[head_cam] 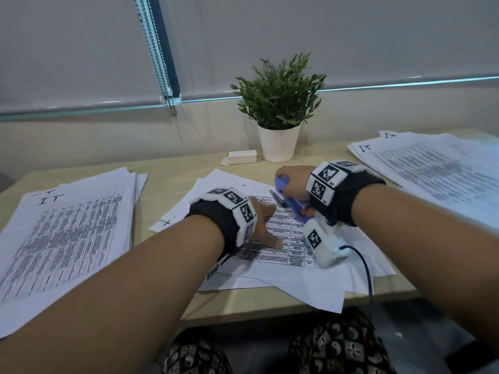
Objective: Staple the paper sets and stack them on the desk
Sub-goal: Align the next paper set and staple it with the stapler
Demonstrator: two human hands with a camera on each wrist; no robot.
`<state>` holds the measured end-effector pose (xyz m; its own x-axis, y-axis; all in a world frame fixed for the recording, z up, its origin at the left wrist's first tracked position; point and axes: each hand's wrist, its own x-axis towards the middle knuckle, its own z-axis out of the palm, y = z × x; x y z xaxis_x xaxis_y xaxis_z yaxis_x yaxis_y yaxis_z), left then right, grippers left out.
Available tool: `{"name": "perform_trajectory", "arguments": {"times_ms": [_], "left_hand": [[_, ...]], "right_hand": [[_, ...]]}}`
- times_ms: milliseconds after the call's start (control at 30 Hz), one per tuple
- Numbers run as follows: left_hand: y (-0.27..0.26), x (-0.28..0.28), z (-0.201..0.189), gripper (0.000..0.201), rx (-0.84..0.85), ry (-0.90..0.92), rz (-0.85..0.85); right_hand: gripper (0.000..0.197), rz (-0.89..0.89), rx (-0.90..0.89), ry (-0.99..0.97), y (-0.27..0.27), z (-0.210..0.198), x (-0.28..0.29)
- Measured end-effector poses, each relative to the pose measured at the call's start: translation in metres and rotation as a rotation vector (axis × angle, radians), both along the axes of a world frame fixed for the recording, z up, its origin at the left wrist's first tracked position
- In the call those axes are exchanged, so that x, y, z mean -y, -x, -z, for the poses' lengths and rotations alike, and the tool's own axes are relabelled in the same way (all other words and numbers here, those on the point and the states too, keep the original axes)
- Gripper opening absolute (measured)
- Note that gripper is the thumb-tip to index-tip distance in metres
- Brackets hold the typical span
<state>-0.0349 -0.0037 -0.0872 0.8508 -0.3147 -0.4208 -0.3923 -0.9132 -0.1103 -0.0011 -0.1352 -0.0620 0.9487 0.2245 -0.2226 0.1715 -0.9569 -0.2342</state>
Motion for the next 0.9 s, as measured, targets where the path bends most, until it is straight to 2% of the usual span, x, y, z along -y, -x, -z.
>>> {"name": "perform_trajectory", "arguments": {"times_ms": [167,400,533,633,700,833,900], "left_hand": [[0.000,0.002,0.000,0.093,-0.008,-0.045,0.010],[0.003,0.003,0.000,0.090,0.006,-0.054,0.001],[0.001,0.000,-0.002,0.092,-0.030,0.033,-0.017],[-0.003,-0.005,0.000,0.095,-0.047,0.138,-0.083],[-0.006,-0.009,-0.003,0.103,0.001,0.242,-0.208],[-0.026,-0.022,-0.024,0.109,0.196,0.628,-0.508],[-0.036,-0.027,-0.035,0.104,0.190,0.801,-0.597]], "right_hand": [[0.041,-0.002,0.025,0.013,-0.006,-0.004,-0.002],[0.041,0.020,0.020,-0.035,-0.022,-0.003,-0.013],[0.047,0.033,0.064,-0.104,-0.037,-0.001,-0.018],[0.051,0.024,0.120,-0.148,-0.039,-0.009,-0.017],[0.052,-0.022,0.159,-0.080,-0.035,-0.019,-0.014],[0.048,-0.122,0.291,0.026,-0.019,-0.040,-0.009],[0.051,-0.153,0.326,0.067,-0.009,-0.049,-0.010]]}}
